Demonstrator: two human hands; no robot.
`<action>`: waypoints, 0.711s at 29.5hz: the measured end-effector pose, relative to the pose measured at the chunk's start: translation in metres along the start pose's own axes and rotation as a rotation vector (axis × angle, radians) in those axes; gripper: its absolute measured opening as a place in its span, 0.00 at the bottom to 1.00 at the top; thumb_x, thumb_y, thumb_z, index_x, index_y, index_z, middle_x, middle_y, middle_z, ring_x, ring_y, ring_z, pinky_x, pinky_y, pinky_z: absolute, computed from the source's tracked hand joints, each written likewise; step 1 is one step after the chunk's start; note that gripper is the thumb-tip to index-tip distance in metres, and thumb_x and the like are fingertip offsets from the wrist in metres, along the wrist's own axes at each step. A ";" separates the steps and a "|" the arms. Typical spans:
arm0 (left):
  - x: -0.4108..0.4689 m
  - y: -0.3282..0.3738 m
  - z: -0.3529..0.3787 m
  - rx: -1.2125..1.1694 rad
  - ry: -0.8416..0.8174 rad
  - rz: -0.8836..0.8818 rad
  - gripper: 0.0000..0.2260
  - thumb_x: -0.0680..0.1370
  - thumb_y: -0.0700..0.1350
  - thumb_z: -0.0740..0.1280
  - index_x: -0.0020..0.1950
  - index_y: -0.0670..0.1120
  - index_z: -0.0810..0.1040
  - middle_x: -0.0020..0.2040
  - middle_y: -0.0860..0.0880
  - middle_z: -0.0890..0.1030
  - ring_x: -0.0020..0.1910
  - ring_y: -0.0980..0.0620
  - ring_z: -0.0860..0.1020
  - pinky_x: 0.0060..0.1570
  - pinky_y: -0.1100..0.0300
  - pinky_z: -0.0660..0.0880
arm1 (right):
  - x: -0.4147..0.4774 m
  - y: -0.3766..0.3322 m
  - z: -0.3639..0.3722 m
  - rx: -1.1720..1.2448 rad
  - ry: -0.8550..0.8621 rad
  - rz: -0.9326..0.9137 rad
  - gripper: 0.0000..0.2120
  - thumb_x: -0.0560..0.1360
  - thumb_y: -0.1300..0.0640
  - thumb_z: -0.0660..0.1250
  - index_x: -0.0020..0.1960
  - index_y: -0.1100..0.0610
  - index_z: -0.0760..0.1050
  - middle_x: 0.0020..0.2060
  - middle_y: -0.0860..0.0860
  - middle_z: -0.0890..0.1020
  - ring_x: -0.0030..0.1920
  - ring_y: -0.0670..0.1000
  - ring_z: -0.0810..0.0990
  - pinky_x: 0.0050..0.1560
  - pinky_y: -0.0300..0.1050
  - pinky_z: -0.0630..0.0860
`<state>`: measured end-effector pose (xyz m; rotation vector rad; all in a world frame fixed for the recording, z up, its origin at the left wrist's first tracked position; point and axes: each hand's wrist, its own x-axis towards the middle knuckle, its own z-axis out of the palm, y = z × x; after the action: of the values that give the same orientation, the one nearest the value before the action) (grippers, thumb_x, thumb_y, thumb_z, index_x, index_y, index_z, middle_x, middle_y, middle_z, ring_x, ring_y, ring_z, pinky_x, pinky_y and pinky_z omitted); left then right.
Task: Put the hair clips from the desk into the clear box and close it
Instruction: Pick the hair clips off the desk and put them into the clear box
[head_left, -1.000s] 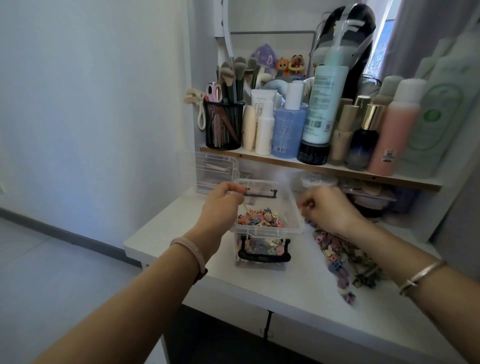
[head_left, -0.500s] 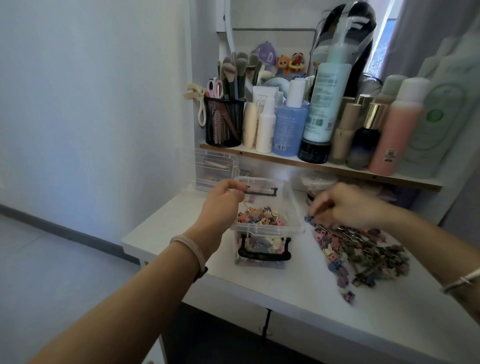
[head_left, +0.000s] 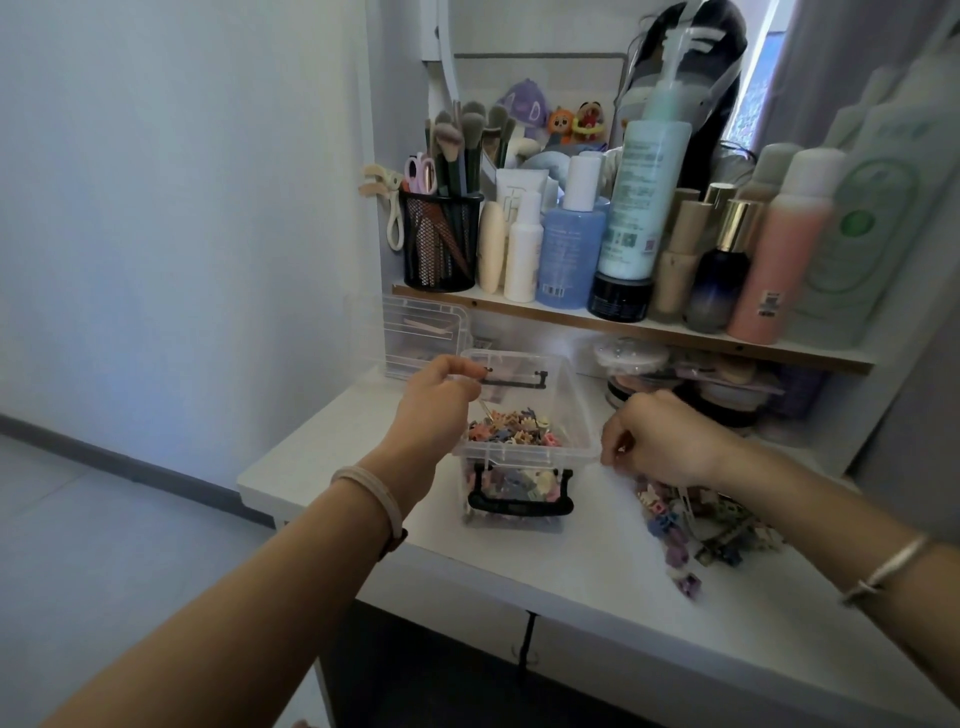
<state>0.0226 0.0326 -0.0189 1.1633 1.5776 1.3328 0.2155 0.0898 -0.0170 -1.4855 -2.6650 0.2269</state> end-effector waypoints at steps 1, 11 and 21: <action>0.000 0.000 0.000 0.002 0.000 0.000 0.10 0.79 0.38 0.56 0.43 0.50 0.73 0.40 0.50 0.73 0.34 0.53 0.68 0.33 0.62 0.66 | 0.001 -0.002 -0.006 0.067 0.079 0.011 0.10 0.71 0.67 0.67 0.47 0.58 0.83 0.41 0.51 0.84 0.37 0.42 0.78 0.41 0.26 0.73; -0.002 0.001 0.002 -0.021 -0.017 -0.017 0.11 0.79 0.37 0.56 0.42 0.50 0.72 0.43 0.47 0.74 0.38 0.50 0.70 0.36 0.60 0.68 | 0.001 -0.026 -0.051 0.762 0.245 -0.026 0.08 0.75 0.63 0.66 0.48 0.52 0.80 0.38 0.46 0.82 0.36 0.39 0.81 0.39 0.31 0.80; -0.002 0.004 0.007 -0.031 -0.006 -0.006 0.08 0.79 0.37 0.56 0.50 0.46 0.73 0.40 0.51 0.72 0.34 0.53 0.68 0.33 0.62 0.66 | -0.002 0.029 -0.002 0.005 -0.021 0.280 0.11 0.71 0.63 0.66 0.53 0.55 0.80 0.53 0.54 0.82 0.54 0.53 0.79 0.53 0.42 0.74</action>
<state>0.0303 0.0328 -0.0161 1.1415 1.5502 1.3441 0.2415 0.1033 -0.0196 -1.8611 -2.4602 0.2678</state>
